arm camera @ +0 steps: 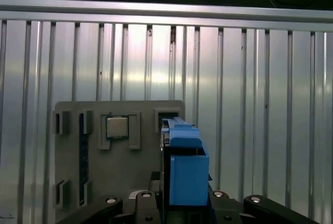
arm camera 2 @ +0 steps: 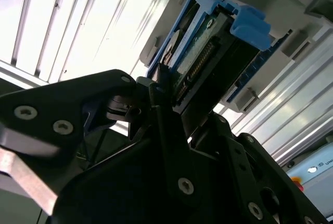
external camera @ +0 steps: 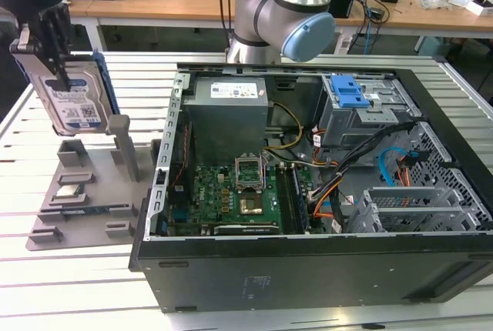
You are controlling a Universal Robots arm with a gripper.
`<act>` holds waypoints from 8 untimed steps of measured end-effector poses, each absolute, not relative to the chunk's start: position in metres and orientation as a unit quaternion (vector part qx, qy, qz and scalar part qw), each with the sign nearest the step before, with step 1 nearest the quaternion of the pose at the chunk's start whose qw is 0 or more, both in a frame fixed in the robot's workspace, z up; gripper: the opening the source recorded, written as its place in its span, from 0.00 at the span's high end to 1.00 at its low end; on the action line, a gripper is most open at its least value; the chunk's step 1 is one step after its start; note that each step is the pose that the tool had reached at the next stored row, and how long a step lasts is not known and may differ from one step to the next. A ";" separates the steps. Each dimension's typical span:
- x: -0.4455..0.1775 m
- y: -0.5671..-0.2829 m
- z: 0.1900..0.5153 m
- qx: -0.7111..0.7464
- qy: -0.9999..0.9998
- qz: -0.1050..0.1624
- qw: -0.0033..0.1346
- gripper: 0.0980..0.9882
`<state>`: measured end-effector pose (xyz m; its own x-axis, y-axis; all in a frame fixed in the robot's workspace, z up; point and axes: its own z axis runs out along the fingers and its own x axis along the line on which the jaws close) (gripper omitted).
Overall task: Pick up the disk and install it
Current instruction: 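Pick up the disk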
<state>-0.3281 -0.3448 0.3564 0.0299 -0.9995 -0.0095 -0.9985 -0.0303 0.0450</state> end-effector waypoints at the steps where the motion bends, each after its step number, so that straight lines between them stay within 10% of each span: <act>1: -0.328 -0.344 0.359 0.717 -0.696 -0.019 0.013 0.70; 8: -0.327 -0.343 0.372 0.717 -0.696 -0.019 0.013 0.70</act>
